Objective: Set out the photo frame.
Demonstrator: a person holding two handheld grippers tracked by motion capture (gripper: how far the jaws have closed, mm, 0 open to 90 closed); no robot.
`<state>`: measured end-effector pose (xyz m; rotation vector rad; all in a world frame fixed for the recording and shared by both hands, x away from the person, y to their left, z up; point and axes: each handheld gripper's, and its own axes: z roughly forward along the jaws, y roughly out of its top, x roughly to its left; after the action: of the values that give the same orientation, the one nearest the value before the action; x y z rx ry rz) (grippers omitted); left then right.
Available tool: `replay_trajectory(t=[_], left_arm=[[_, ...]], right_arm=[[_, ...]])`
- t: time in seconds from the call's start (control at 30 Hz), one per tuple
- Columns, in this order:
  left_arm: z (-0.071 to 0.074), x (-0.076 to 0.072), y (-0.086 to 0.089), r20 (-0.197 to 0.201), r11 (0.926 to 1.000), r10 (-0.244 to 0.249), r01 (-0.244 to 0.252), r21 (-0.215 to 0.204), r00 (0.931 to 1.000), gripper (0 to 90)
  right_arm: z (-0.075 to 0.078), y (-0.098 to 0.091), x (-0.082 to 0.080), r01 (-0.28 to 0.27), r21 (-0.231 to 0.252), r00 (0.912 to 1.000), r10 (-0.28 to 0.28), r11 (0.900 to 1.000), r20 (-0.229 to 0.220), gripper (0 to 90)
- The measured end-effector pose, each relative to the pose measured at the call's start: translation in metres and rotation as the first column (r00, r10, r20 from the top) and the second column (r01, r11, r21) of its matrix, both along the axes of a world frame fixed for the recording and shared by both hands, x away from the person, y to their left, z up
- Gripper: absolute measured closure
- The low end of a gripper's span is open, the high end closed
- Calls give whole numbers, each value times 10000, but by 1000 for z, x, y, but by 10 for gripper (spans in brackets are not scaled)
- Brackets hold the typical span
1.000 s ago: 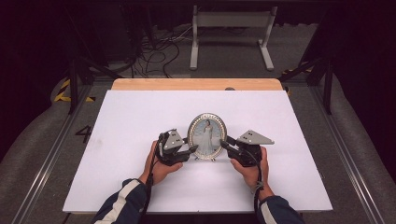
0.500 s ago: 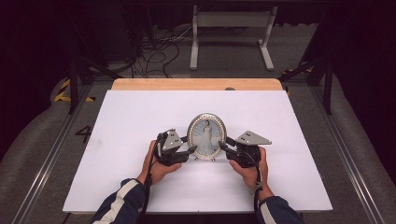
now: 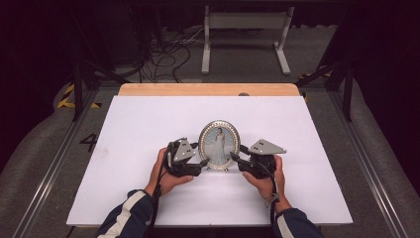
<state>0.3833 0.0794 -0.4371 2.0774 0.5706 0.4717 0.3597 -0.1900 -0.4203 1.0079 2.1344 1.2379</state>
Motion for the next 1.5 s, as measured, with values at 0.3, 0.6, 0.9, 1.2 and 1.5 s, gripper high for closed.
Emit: replay_trajectory(t=[0.3,0.6,0.9,1.2,1.5], left_arm=[[1,-1,-1,-234,9996,-211,215,202,9995,157],[-1,0,3,-472,9995,-258,266,164,9986,63],[-4,1,4,-562,9981,-508,526,314,9971,42],[-1,-2,7,-225,9967,-521,534,615,9984,51],[3,-7,13,261,9931,-587,557,1033,9979,51]], right_arm=[[3,1,-3,-126,-531,9999,130,9985,61,400],[1,3,-3,-137,-948,9999,137,9954,-5,210],[-1,-1,-4,-691,-579,9976,688,9959,-70,61],[-4,-1,-4,-400,-972,9992,390,9945,-124,72],[-4,-7,-4,-275,-1413,9995,248,9896,-211,97]])
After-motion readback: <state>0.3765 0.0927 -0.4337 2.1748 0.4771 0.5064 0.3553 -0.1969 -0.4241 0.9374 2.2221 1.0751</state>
